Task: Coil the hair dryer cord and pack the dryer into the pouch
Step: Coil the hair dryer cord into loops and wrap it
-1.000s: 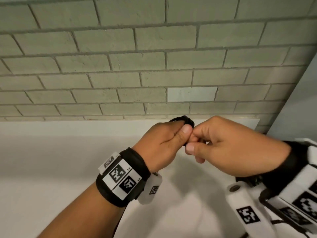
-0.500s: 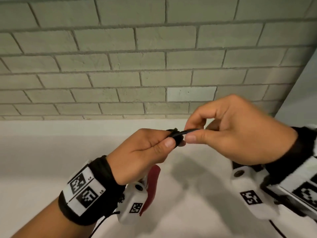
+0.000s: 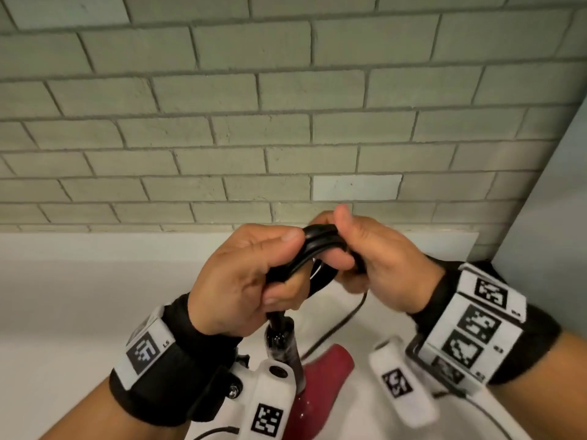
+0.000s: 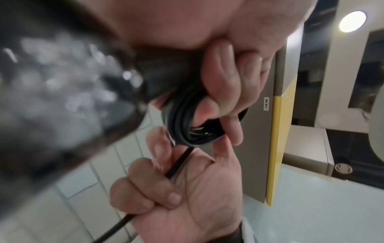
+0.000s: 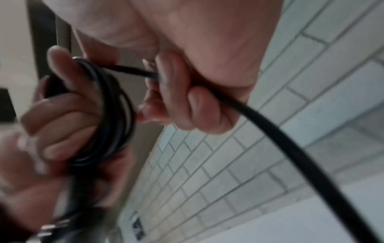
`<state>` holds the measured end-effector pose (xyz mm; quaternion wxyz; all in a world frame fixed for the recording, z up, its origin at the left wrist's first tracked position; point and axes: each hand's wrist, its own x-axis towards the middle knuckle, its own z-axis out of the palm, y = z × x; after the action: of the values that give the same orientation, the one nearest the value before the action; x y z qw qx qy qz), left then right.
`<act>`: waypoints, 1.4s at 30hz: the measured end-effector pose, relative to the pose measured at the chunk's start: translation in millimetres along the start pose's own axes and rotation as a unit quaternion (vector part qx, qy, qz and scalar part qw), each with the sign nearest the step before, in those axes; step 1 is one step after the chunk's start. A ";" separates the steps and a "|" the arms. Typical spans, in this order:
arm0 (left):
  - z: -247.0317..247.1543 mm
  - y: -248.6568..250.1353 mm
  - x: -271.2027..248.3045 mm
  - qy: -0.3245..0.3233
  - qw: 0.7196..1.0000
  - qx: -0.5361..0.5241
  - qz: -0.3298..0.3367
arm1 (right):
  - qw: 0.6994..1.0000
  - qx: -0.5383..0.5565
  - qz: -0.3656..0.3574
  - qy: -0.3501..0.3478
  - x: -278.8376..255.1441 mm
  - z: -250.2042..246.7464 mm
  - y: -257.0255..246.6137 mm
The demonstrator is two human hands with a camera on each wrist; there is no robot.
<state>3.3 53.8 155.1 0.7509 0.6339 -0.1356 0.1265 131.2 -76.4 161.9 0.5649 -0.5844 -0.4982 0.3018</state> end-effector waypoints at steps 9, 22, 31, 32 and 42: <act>22.6 -3.8 6.9 -0.034 0.998 -0.056 0.009 | 0.955 0.209 0.035 0.205 9.3 21.5 -4.5; -6.3 14.9 32.7 0.118 0.980 -0.147 0.058 | 0.977 -0.131 0.009 0.167 -7.8 7.8 41.1; -10.2 -7.4 38.9 0.245 0.964 0.062 0.088 | 0.959 -0.257 0.117 -0.028 -23.5 17.7 23.4; -9.7 -12.4 39.2 0.256 0.958 0.091 0.090 | 0.958 -0.262 0.116 -0.026 -22.9 17.5 21.4; -4.6 -37.5 43.0 0.303 0.923 0.204 0.121 | 0.941 -0.305 0.113 0.094 -21.0 9.7 24.1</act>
<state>57.2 52.9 135.6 0.5898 0.6835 0.0516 0.4270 121.4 -89.1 132.5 0.3657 -0.8071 -0.4415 0.1409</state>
